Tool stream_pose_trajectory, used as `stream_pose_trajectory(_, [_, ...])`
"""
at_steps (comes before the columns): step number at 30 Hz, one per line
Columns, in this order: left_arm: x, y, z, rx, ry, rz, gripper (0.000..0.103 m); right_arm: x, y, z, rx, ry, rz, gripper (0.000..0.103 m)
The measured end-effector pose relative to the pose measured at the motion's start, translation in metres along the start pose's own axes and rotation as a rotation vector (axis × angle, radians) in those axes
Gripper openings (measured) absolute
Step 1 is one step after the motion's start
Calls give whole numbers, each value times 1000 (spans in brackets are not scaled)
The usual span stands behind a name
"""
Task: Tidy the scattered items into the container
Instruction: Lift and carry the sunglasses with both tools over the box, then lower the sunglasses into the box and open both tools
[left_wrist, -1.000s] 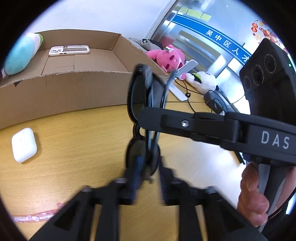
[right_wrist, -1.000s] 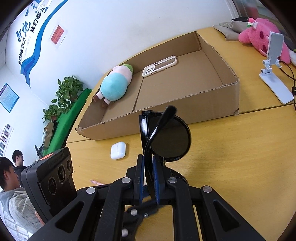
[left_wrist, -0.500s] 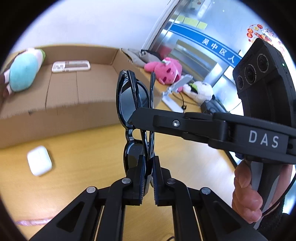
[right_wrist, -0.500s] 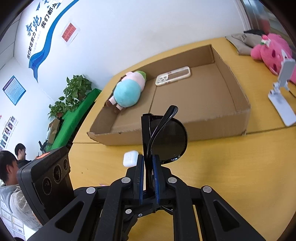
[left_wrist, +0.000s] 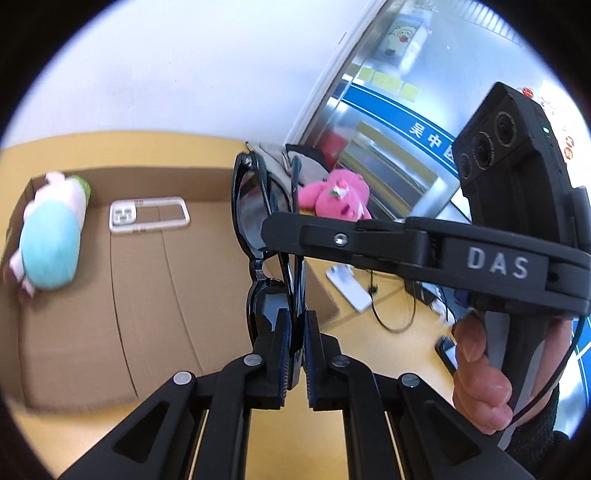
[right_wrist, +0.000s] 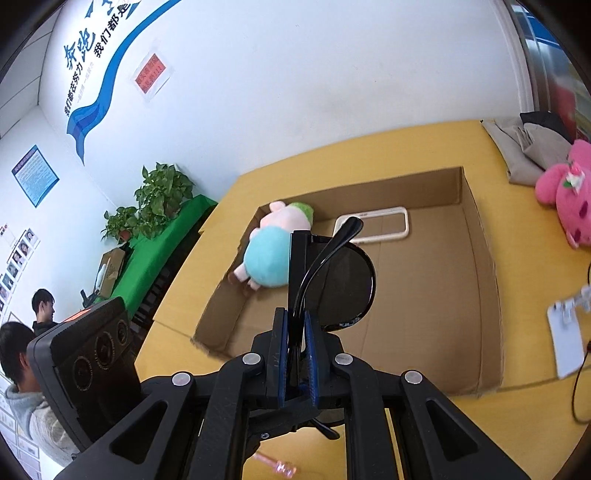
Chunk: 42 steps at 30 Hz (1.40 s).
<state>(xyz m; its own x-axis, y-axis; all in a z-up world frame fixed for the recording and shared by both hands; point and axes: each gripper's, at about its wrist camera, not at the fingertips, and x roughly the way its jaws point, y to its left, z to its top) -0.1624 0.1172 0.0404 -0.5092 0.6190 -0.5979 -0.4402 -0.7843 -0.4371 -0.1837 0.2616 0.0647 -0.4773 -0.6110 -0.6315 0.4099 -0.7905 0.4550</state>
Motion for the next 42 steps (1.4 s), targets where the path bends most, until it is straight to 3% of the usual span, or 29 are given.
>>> stream_pose_trajectory(10, [68,46,76,-94,73,12,6,68,-54,93,63,87,-55,10])
stream_pose_trajectory(16, [127,79,99,-171,154,13,5,118,-105,122,136,150,-97,10])
stream_pose_trajectory(26, [202,121,102,-299,265,1,5,191,-166,135,173,262,-190,10])
stream_pose_trajectory(34, [227,130,96,-314,319,23,5,213,-181,126,149,292,-251,10])
stream_pose_trajectory(39, [227,136,93,-318,306,5,6,213,-187,124,153,286,-268,10])
stream_pose_trajectory(41, [225,137,93,-317,302,33,14,211,-188,124,145,267,-265,11])
stream_pose_trajectory(42, [222,138,93,-320,295,42,26,208,-188,125,142,252,-268,11])
